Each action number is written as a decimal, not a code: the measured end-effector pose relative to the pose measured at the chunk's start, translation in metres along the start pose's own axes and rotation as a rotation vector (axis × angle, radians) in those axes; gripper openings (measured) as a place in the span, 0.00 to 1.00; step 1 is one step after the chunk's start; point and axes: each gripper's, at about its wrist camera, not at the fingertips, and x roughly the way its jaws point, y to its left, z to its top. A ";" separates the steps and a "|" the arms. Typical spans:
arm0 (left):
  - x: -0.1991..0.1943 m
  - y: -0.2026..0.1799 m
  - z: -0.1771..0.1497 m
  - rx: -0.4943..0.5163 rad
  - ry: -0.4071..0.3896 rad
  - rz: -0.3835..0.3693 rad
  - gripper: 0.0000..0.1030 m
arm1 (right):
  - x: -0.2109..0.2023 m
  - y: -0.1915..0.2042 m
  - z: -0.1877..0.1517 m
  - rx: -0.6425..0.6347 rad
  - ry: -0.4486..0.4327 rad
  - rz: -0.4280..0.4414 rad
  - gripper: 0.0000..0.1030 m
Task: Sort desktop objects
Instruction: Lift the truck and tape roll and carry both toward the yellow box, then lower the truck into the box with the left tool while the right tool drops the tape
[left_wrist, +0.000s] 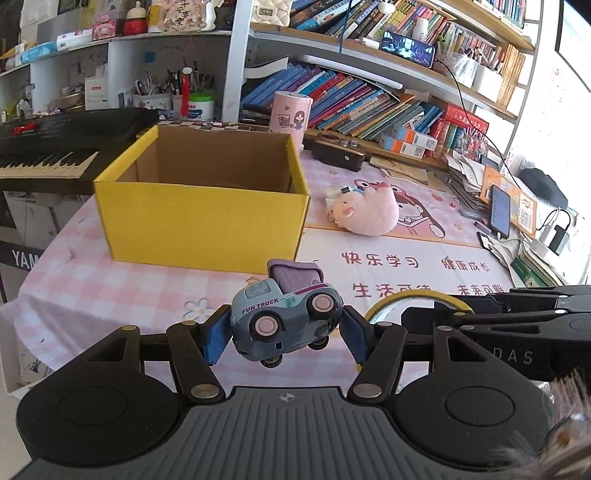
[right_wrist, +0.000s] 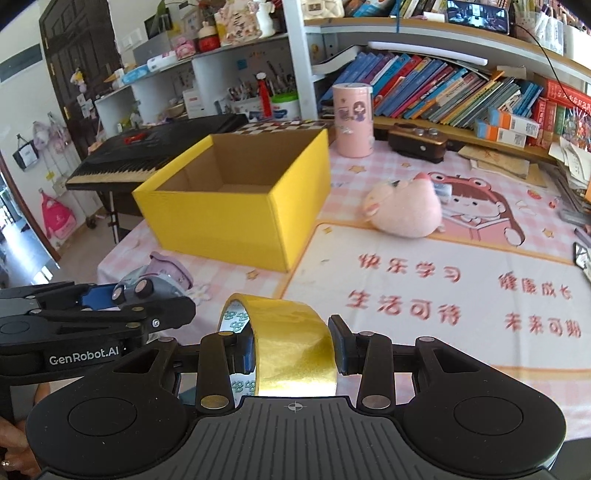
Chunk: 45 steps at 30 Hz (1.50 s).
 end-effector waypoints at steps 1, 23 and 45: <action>-0.003 0.003 -0.001 -0.001 -0.003 0.001 0.58 | -0.001 0.005 -0.002 0.001 0.000 0.001 0.37; -0.039 0.054 -0.016 -0.073 -0.049 0.054 0.58 | 0.003 0.076 -0.002 -0.095 -0.006 0.052 0.37; -0.003 0.052 0.011 -0.095 -0.033 0.061 0.58 | 0.029 0.062 0.026 -0.130 0.010 0.067 0.37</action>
